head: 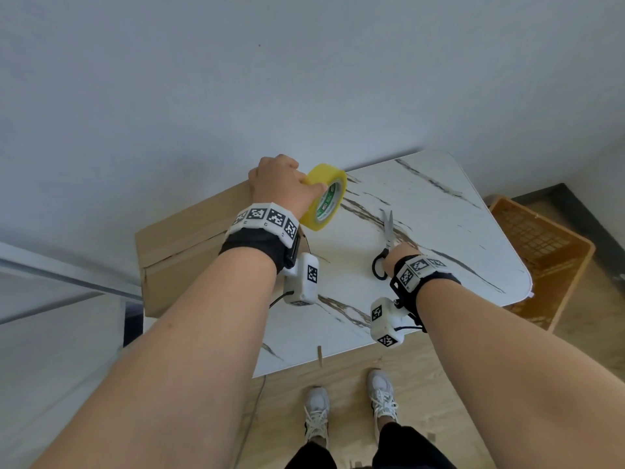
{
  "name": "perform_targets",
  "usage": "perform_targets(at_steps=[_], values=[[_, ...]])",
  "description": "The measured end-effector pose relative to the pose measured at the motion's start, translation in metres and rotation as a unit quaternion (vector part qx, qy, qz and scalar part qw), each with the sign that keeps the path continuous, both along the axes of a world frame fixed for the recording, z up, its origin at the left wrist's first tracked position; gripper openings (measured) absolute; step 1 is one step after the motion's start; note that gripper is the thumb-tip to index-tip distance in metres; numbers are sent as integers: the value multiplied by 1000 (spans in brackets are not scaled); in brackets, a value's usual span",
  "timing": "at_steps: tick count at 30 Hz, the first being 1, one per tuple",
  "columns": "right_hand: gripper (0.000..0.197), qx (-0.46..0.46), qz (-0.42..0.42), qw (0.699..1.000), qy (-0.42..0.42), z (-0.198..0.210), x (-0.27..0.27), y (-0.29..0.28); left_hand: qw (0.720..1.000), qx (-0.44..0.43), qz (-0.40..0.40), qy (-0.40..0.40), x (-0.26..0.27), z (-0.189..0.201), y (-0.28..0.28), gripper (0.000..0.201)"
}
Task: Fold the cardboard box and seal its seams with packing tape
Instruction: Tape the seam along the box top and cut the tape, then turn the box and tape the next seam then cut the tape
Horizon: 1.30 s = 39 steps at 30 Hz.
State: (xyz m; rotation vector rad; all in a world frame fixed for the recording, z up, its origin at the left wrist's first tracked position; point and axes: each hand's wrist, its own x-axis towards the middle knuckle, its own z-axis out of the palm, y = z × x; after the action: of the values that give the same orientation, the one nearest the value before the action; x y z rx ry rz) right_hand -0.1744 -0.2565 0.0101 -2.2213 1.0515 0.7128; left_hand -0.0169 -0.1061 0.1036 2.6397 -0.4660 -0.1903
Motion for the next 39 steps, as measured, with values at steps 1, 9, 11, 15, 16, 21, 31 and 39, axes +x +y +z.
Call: perform_targets(at_steps=[1,9,11,15,16,21,31,39], values=[[13,-3,1,1000,2,1,1,1,1000,-1,1,6,0,-1,1,45],[55,-30,-51,978,-201,44,34,-4,998,29,-55,-2,-8,12,2,36],[67,-24,-6,959,-281,58,45,-3,997,33,-65,5,-10,14,3,40],[80,4,96,950,-296,77,65,6,990,75,-119,-2,-15,20,0,46],[73,-2,109,952,-286,78,68,8,988,82,-128,-6,-16,21,0,46],[35,-42,87,960,-261,74,63,12,986,84,-141,-13,-21,23,0,51],[49,-12,-28,983,-181,42,32,1,996,1,-88,1,-14,24,-3,37],[59,-28,-14,996,-81,15,24,0,997,-24,-72,0,-12,23,-2,38]])
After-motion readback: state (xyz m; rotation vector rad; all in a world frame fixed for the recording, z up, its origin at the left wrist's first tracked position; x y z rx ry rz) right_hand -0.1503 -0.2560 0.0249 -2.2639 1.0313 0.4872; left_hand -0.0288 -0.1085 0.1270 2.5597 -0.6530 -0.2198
